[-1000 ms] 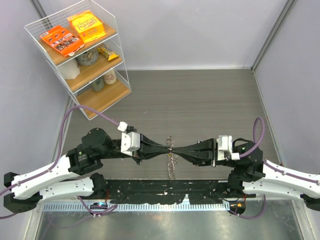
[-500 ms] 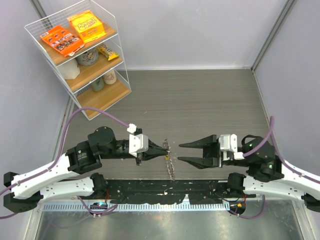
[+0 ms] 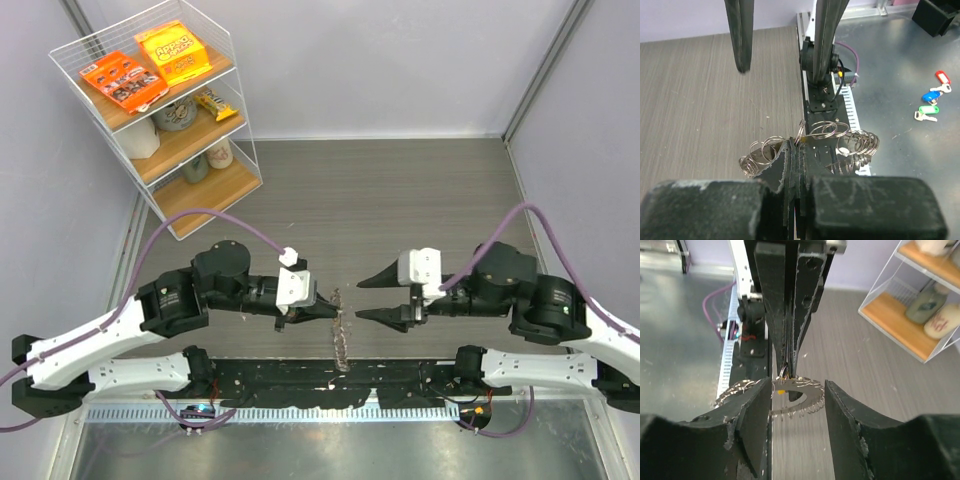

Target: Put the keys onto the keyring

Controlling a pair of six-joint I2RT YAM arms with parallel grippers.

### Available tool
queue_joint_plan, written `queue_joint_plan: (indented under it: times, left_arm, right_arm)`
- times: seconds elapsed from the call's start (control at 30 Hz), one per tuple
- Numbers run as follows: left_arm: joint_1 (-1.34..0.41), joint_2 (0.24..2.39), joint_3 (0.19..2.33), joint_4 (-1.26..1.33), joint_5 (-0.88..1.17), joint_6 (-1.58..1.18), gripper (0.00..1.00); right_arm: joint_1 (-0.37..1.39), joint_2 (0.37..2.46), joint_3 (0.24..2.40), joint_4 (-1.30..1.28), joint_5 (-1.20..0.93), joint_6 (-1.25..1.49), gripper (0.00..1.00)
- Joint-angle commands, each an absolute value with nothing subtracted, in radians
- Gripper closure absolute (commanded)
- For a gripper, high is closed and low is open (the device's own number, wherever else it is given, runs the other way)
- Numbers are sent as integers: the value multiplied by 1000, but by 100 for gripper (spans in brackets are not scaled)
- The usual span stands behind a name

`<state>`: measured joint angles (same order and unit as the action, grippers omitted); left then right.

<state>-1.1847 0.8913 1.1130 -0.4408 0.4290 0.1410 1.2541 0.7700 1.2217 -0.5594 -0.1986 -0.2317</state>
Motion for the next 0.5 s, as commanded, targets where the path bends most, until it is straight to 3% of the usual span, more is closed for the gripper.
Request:
queue_joint_plan:
  times: [0.0,0.47]
  left_arm:
    - [-1187,910,1175,-459,434,156,100]
    - [-1187,954,1206,-482,407,152,100]
  right_arm:
    - [1256,807,1266,-655,-187,-247,48]
    - [1258,867,1282,-670,-203,-256,49]
